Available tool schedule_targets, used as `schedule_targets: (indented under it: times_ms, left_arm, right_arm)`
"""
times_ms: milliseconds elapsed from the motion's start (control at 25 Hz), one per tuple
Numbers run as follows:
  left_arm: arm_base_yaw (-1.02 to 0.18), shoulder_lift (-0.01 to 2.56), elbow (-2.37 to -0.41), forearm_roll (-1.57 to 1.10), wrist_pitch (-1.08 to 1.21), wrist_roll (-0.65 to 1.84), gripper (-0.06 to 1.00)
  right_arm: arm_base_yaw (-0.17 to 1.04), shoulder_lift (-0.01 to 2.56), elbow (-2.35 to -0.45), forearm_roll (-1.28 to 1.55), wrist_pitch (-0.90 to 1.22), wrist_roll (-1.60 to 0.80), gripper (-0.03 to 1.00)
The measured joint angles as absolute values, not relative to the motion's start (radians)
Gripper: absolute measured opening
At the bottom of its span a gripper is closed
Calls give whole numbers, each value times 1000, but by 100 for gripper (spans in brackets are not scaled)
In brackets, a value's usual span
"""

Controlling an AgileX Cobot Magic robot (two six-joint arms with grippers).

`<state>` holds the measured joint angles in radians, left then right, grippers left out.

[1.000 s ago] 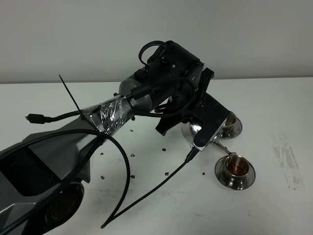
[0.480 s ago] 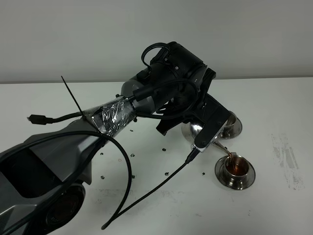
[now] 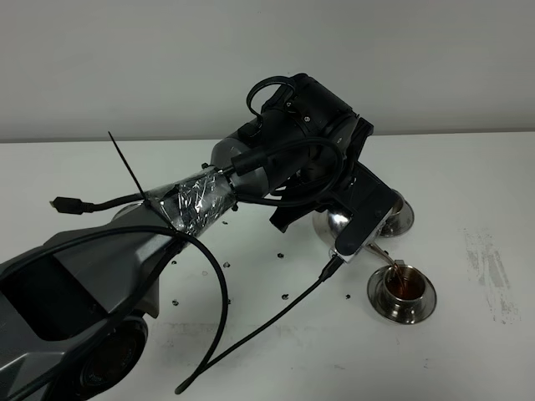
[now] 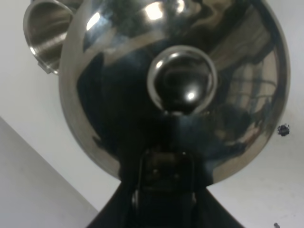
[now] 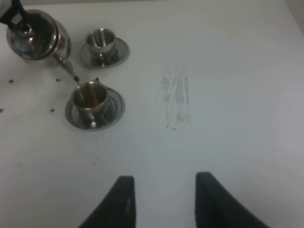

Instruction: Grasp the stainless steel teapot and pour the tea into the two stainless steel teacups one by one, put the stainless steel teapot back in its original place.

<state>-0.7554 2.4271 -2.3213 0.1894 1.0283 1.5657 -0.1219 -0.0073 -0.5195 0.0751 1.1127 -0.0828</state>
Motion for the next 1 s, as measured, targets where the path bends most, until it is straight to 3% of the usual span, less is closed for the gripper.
schedule_targets:
  times_ms: [1000]
  left_arm:
    - [-769,2427,-2321,244,1022,1565,22]
  right_arm:
    - [-122,-7,-519,75,1113,-83,29]
